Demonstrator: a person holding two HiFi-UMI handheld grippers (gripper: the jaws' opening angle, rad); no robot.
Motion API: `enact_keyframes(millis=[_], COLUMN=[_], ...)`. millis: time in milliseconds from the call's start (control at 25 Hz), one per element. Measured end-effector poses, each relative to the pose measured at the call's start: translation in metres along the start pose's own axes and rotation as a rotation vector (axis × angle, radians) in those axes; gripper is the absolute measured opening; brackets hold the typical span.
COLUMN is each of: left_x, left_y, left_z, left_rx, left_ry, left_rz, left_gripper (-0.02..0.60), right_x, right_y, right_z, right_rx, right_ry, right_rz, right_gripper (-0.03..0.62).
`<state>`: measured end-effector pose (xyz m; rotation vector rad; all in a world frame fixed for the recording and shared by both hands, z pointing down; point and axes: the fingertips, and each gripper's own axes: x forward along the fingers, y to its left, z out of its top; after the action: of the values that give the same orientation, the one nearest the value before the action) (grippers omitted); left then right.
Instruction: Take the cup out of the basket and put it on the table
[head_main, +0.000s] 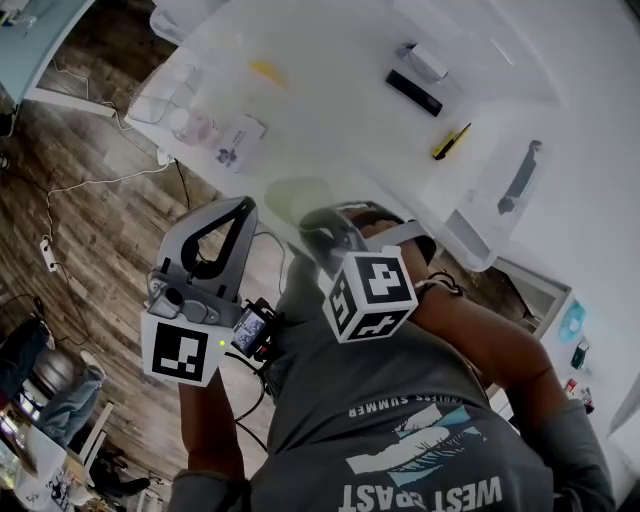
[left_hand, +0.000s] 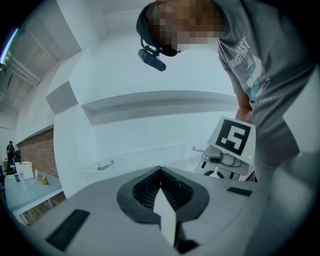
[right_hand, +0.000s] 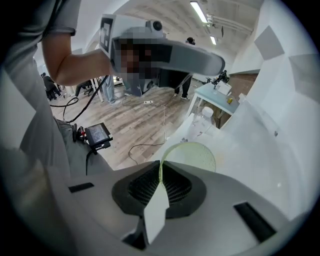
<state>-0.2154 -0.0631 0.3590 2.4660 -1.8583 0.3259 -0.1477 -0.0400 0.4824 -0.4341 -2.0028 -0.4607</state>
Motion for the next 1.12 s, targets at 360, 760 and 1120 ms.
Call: enact_keyframes(millis=[360,760,1120], left_x=[-0.001,0.003,0.007], left_y=[0.003,0.005,0.003], left_z=[-0.01,-0.015,-0.011], left_rx=[-0.023,-0.027,-0.018], left_ry=[0.016,0.026,0.026], left_rz=[0.003,-0.008,-0.023], left_gripper=[0.009,0.009,0.009], right_x=[0.04,0.056,0.062], right_y=[0.011,0.014,0.022], right_z=[-0.037,-0.055,-0.063], right_rx=[0.028,0.036,0.01], right_ry=[0.103,0.158,0.208], right_rz=[0.063,0.089,0.123], right_gripper=[0.028,0.028,0.029])
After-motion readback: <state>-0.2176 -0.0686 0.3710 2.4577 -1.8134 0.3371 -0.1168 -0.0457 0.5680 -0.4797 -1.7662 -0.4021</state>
